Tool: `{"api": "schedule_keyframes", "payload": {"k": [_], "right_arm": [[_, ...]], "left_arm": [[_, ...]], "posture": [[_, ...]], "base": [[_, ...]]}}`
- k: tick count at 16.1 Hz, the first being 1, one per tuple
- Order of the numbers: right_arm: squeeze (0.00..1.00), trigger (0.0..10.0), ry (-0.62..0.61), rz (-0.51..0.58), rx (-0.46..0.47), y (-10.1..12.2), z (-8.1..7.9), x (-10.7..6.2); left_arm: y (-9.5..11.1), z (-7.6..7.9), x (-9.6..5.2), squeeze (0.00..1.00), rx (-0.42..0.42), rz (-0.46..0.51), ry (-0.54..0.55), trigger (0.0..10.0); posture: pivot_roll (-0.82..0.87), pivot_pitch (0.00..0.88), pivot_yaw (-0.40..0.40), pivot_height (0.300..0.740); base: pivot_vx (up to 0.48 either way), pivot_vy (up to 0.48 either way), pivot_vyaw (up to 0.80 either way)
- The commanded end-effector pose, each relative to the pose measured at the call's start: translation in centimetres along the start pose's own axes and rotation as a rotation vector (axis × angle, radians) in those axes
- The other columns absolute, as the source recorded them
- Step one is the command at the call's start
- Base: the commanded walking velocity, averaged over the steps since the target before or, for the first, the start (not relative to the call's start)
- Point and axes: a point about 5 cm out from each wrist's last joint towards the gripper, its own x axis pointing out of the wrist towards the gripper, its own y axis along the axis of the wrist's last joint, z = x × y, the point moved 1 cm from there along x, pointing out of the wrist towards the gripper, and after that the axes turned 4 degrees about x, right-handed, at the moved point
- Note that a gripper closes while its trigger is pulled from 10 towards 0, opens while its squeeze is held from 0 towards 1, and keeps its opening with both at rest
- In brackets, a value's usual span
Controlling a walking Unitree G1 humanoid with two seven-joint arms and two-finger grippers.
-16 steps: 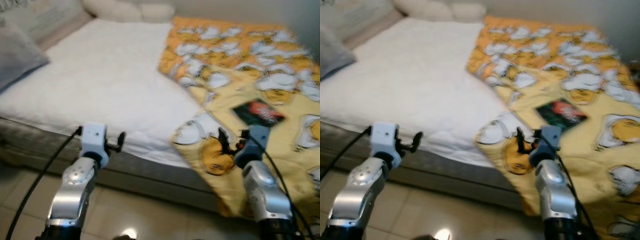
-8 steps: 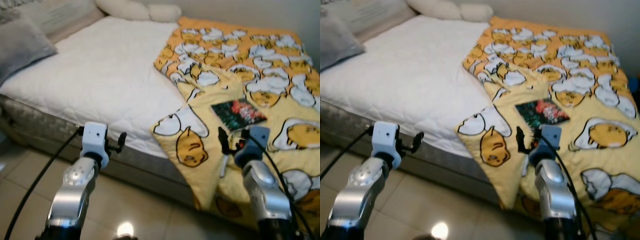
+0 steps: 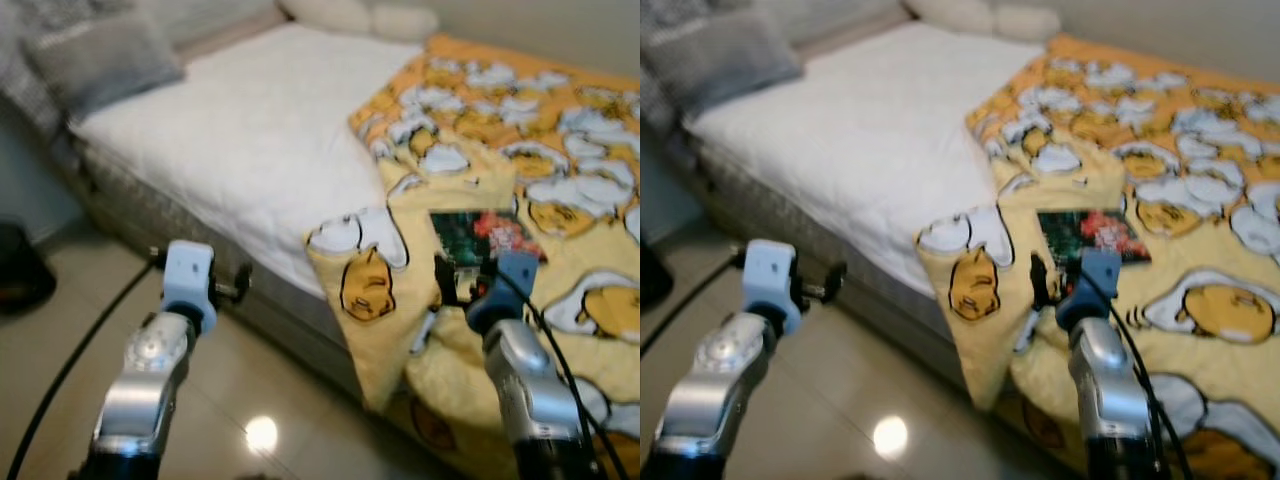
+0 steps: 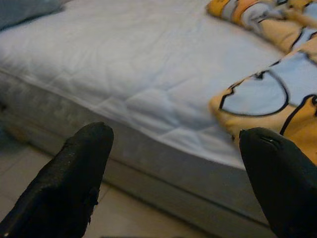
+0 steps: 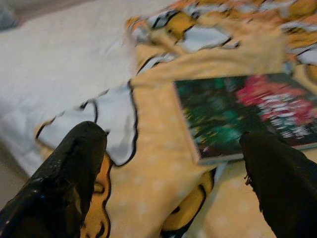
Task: Clean up the room
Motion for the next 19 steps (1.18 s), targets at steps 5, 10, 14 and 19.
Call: {"api": "schedule_keyframes", "payload": {"k": [5,10,14,19], "right_arm": [[1.0,10.0,0.022,0.0,0.0,0.1,-0.6,0.2],[1.0,10.0,0.051,-0.026,0.017,-0.3,-1.1,0.3],[1.0,10.0,0.121,-0.061,0.015,-0.9,-2.1,-0.1],[1.0,10.0,0.133,-0.072,0.044,-1.0,-2.2,-0.3]], "left_arm": [[-0.1,-0.3,0.0,1.0,0.013,-0.005,0.003,10.0],[0.0,-0.5,0.0,1.0,0.017,-0.004,0.004,10.0],[-0.1,-0.4,-0.2,1.0,0.007,-0.008,-0.017,10.0],[-0.1,0.3,-0.6,1.0,0.06,-0.003,-0.086,10.0]], "posture": [[-0.04,0.0,0.028,0.74],[-0.04,0.0,0.03,0.74],[-0.04,0.0,0.03,0.74],[-0.04,0.0,0.026,0.74]], "base": [[0.0,-0.411,0.69],[0.0,-0.401,0.56],[0.0,0.0,0.0],[0.0,0.0,0.0]]}}
